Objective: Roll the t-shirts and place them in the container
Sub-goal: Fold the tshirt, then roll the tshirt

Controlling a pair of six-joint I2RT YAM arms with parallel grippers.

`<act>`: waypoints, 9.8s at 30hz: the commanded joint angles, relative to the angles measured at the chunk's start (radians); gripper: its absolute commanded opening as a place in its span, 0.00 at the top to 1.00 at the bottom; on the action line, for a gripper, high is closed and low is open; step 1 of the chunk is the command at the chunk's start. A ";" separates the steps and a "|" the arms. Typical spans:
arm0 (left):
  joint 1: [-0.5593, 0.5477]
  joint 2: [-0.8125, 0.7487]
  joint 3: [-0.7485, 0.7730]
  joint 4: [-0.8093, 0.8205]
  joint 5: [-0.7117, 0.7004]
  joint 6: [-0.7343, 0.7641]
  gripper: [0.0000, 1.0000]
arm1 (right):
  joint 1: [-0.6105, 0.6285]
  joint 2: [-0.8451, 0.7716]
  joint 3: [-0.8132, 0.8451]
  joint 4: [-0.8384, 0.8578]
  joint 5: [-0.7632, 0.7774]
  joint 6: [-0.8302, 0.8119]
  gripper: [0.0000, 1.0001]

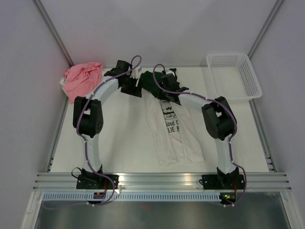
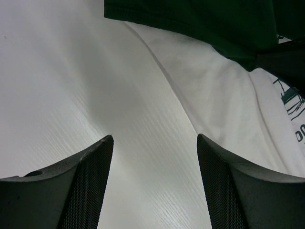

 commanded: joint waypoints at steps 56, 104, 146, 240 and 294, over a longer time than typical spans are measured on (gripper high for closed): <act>-0.741 -0.269 -0.645 0.034 -0.099 0.455 0.25 | -0.231 -0.651 -0.811 -0.142 -0.039 -0.040 0.78; -0.809 -0.933 -0.883 -0.219 0.042 0.766 0.30 | 0.016 -1.381 -0.853 -0.134 -0.152 -0.415 0.41; -0.959 -0.883 -1.239 0.181 0.088 1.020 0.54 | 0.831 -1.157 -1.116 -0.494 -0.214 -1.489 0.63; -0.418 -0.570 -0.731 -0.210 0.168 0.322 0.98 | 0.375 -1.064 -0.946 -0.189 -0.135 -0.762 1.00; -0.418 -0.653 -0.733 -0.127 0.331 0.256 0.92 | 0.302 -1.060 -0.955 -0.227 -0.373 -0.966 1.00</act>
